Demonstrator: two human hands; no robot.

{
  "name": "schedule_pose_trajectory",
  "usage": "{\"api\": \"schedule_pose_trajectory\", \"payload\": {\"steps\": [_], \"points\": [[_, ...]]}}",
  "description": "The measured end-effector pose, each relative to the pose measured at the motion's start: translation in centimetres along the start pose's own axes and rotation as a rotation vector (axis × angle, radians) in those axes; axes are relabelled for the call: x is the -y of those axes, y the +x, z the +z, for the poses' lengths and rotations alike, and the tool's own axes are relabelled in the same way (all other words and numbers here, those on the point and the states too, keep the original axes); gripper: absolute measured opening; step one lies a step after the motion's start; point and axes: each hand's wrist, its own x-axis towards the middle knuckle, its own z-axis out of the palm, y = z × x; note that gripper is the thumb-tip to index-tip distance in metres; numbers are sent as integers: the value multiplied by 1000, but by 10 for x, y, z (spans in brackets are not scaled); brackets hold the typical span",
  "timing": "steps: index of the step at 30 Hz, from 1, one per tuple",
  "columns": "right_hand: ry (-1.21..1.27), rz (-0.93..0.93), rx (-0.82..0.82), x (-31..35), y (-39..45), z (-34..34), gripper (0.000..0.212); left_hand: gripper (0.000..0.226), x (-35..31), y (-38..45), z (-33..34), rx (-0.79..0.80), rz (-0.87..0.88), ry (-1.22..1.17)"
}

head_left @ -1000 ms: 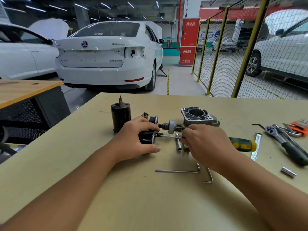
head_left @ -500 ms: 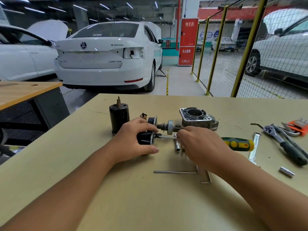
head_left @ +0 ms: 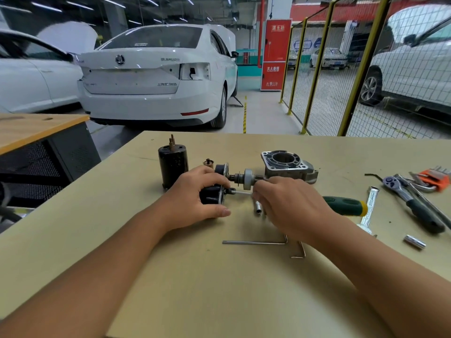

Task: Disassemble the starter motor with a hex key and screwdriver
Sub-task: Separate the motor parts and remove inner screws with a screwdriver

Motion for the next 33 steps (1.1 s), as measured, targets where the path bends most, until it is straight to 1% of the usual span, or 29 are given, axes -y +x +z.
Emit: {"api": "schedule_pose_trajectory", "payload": {"steps": [4, 7, 9, 12, 16, 19, 23, 26, 28, 31, 33], "points": [[-52, 34, 6, 1, 4, 3, 17, 47, 1, 1, 1, 1, -2, 10], [-125, 51, -15, 1, 5, 5, 15, 45, 1, 1, 1, 12, -10, 25], [-144, 43, 0, 3, 4, 7, 15, 43, 0, 2, 2, 14, -3, 38], [-87, -5, 30, 5, 4, 10, 20, 45, 0, 2, 4, 18, 0, 50], [47, -39, -36, 9, 4, 9, 21, 54, 0, 1, 4, 15, -6, 61], [131, -27, -22, 11, 3, 9, 25, 56, -1, 1, 4, 10, -8, 57], [160, -11, -77, 5, -2, 5, 17, 48, -2, 1, 6, -13, -19, 40], [117, 32, -66, -1, -1, 4, 17, 44, -4, 2, 9, -3, -19, 61], [140, 62, -55, -4, -2, 6, 17, 42, -4, 2, 9, -1, -16, 62], [228, 115, -40, -11, -3, 7, 18, 44, -4, 2, 7, 7, -31, 60], [257, 155, -60, -18, -2, 7, 18, 51, -5, 1, 6, 11, -56, 51]]}}
